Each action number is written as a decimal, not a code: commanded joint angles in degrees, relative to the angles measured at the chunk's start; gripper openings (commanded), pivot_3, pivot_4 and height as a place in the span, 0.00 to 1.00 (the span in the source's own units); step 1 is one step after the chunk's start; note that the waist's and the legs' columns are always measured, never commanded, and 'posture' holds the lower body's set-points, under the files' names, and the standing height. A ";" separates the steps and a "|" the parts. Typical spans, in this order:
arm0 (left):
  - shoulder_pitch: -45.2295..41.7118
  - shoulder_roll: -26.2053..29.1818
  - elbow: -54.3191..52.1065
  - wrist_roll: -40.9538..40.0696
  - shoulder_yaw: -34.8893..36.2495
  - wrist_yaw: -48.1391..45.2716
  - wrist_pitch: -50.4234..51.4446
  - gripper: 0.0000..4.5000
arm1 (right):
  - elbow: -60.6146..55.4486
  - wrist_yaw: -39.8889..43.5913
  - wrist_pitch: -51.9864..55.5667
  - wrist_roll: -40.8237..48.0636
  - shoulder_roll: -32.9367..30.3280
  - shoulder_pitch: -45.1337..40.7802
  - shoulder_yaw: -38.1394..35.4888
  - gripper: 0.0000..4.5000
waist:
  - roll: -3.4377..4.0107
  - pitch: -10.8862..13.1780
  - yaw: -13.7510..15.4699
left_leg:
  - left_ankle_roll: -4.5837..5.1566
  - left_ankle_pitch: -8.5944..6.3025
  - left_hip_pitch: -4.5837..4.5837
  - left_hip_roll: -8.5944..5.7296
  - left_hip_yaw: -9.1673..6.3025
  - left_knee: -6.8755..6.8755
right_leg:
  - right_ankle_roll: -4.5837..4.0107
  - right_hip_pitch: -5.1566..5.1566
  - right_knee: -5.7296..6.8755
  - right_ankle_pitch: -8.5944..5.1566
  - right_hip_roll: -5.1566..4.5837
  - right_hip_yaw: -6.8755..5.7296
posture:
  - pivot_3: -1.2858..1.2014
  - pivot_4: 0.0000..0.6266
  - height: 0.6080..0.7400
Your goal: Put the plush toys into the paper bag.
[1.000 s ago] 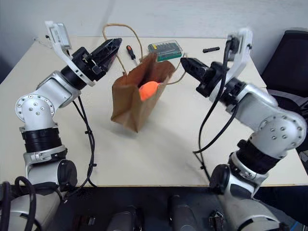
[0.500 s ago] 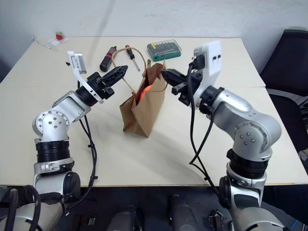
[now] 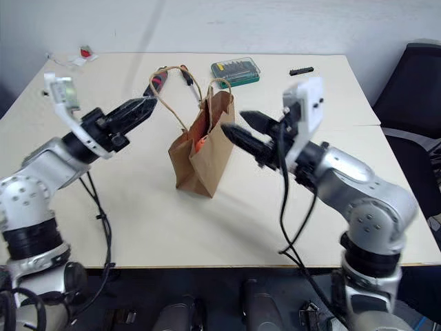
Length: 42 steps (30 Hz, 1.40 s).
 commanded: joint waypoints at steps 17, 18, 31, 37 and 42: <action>12.80 0.65 -6.30 24.32 -18.72 -13.65 -23.28 1.00 | 23.36 12.35 -28.53 -35.37 6.32 -4.43 31.20 0.00 | -0.01 0.00 -0.05 | 0.03 -0.02 0.09 0.02 0.07 -0.01 | -0.04 0.03 -0.01 -0.02 0.05 0.07 | 0.52 0.24 1.00; 12.63 0.24 -6.21 24.56 -19.03 -13.70 -23.46 1.00 | 24.72 12.88 -29.48 -36.30 7.03 -4.81 31.40 0.00 | -0.01 0.00 -0.05 | 0.04 -0.02 0.09 0.01 0.07 0.00 | -0.04 0.03 0.00 -0.02 0.04 0.07 | 0.52 0.24 1.00; 3.76 -10.04 5.74 36.52 -23.62 -4.88 -28.92 0.86 | 28.19 16.37 -32.43 -41.33 10.88 -4.11 30.04 0.00 | -0.01 0.00 0.62 | 0.08 -0.04 0.09 0.02 0.06 0.09 | -0.02 0.06 0.08 -0.01 0.02 0.00 | 0.52 0.24 1.00; 2.28 -10.62 9.19 37.68 -23.87 -7.83 -30.55 0.43 | 25.01 16.29 -31.73 -40.68 10.62 -2.45 28.43 0.00 | -0.01 0.00 0.85 | 0.07 -0.03 0.09 0.02 0.06 0.09 | -0.02 0.05 0.10 -0.01 0.02 -0.01 | 0.52 0.24 1.00; -0.17 -9.44 14.75 38.19 -25.44 -15.13 -33.07 0.06 | 16.63 17.25 -28.99 -38.00 7.43 1.98 24.49 0.00 | -0.01 0.00 1.38 | 0.07 -0.03 0.09 0.01 0.05 0.11 | -0.02 0.06 0.09 -0.01 0.02 -0.03 | 0.52 0.24 1.00</action>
